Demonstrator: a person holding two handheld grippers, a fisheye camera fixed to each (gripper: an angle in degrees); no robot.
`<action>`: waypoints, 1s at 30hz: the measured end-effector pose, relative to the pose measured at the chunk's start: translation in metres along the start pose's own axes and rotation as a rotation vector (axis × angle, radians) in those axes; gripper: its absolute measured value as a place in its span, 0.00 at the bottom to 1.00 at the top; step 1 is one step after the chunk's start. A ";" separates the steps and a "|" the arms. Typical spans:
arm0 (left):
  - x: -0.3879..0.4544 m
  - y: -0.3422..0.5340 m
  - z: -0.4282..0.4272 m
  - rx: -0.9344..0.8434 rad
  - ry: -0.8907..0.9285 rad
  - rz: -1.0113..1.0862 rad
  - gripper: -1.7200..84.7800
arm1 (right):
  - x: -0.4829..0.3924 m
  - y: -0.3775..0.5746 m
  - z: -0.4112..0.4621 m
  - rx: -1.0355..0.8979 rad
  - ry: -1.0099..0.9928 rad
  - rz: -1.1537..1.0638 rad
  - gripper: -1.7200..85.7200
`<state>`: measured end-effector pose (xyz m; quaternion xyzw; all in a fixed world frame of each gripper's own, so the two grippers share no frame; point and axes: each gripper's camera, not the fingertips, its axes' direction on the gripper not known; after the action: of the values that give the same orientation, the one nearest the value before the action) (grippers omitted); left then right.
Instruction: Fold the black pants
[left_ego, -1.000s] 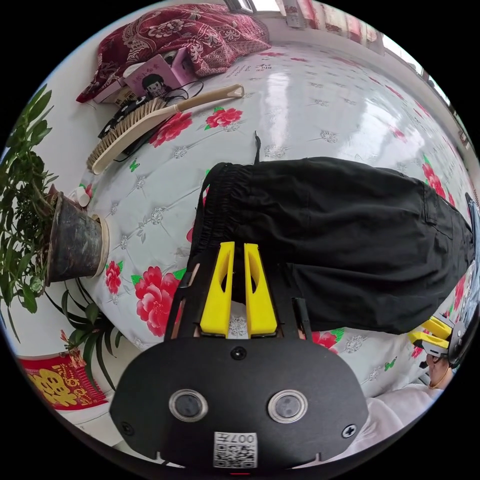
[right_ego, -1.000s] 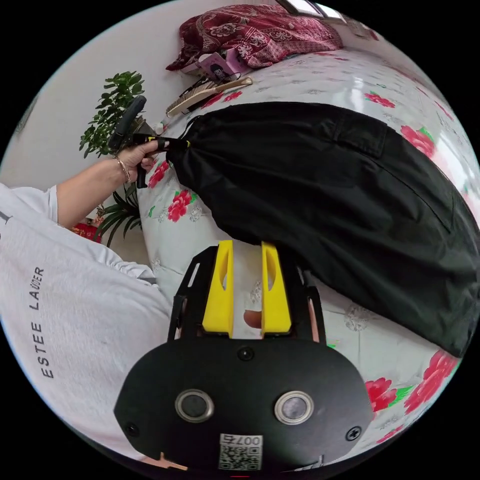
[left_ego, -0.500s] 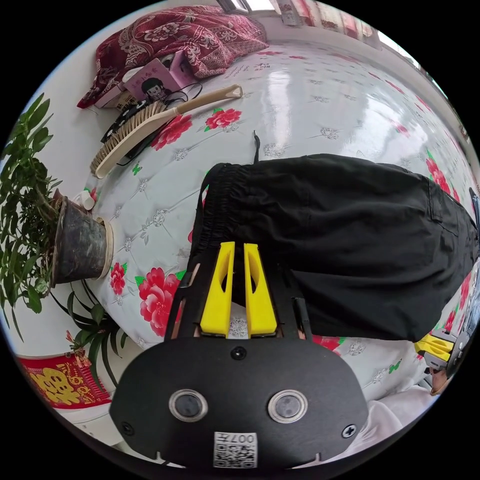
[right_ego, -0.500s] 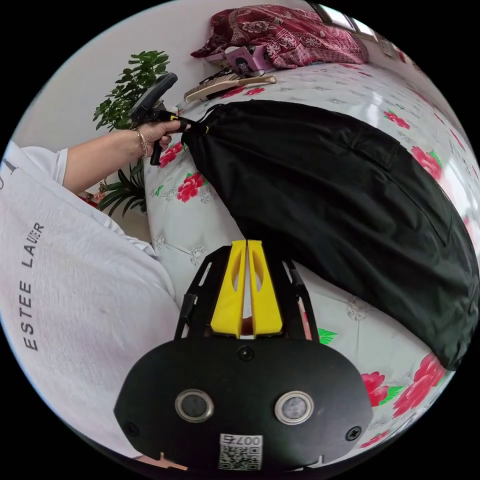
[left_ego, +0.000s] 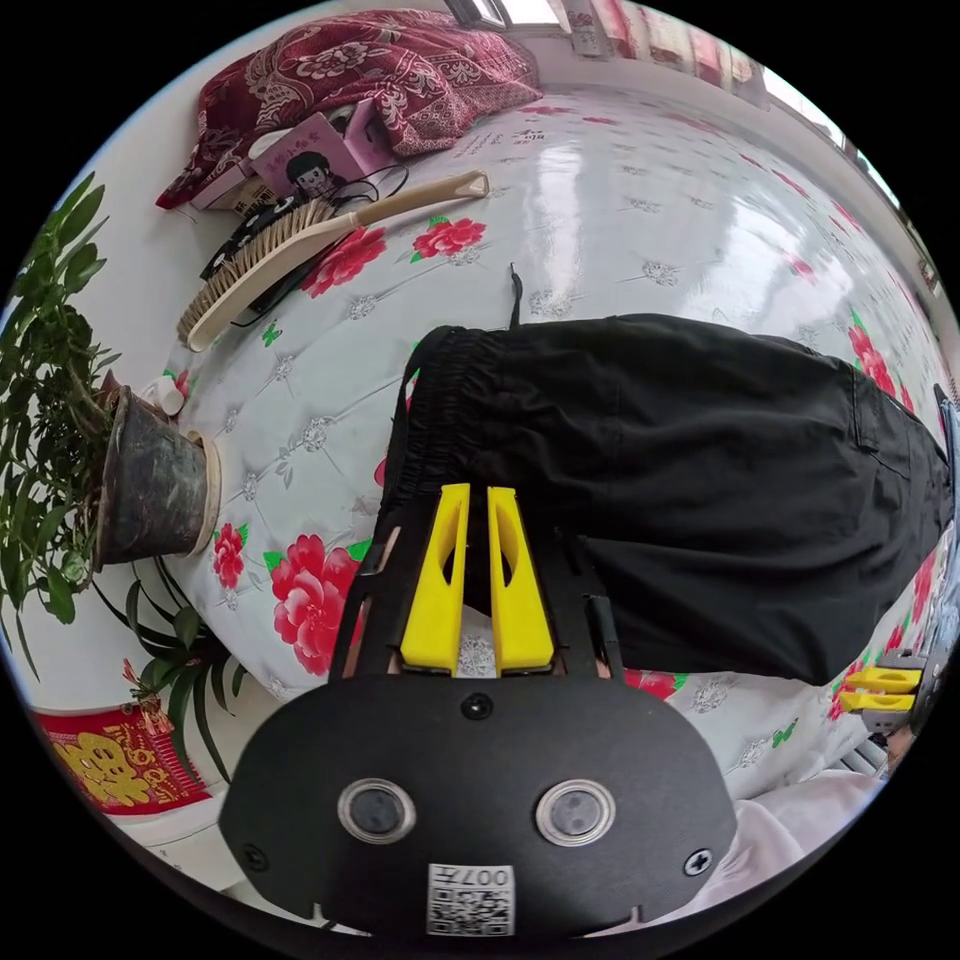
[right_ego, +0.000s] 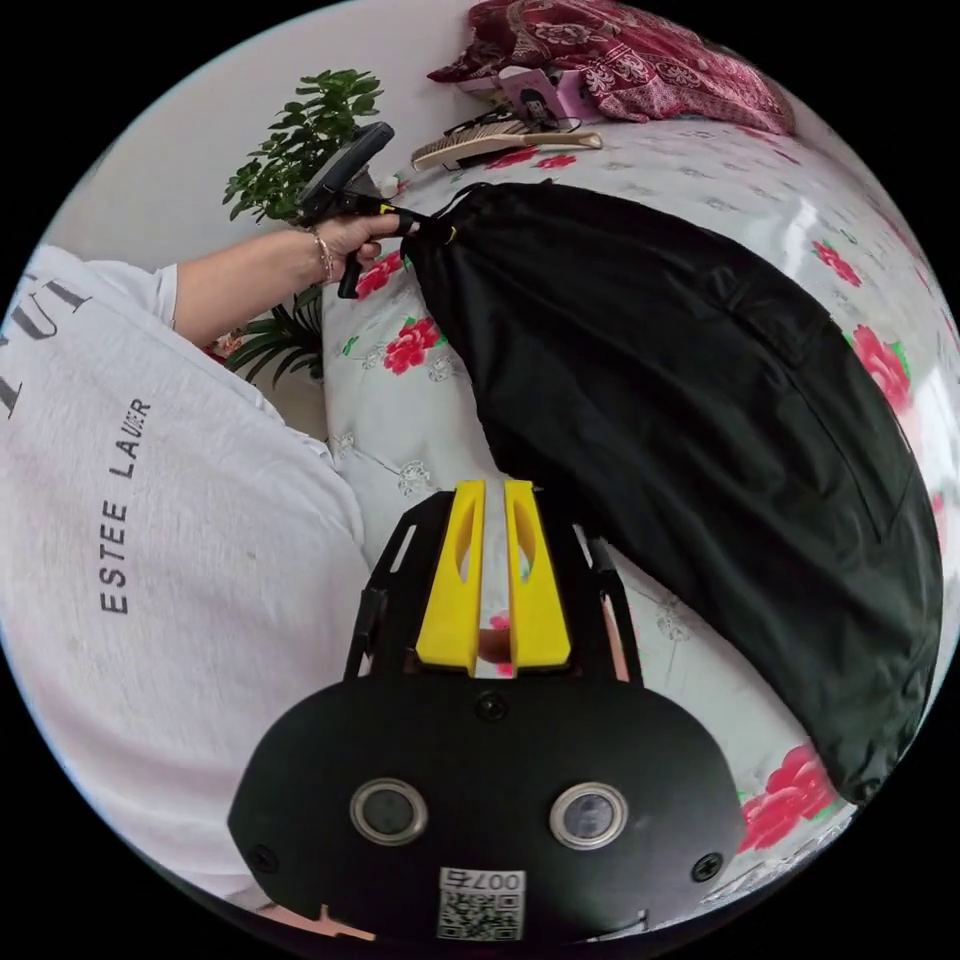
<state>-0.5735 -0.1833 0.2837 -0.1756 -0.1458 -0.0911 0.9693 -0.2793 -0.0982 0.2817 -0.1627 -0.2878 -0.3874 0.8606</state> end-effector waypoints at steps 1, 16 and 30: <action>0.000 0.000 0.000 0.000 0.001 0.001 0.05 | 0.012 -0.009 -0.014 0.031 0.032 0.010 0.03; -0.001 0.018 -0.035 0.085 -0.008 -0.029 0.02 | 0.095 -0.156 -0.013 0.046 0.296 0.030 0.06; 0.015 -0.012 0.013 0.071 -0.180 0.031 0.01 | 0.122 -0.176 -0.018 0.076 0.315 0.075 0.02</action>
<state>-0.5652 -0.1917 0.3035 -0.1509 -0.2324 -0.0547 0.9593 -0.3418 -0.2910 0.3534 -0.0778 -0.1576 -0.3643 0.9145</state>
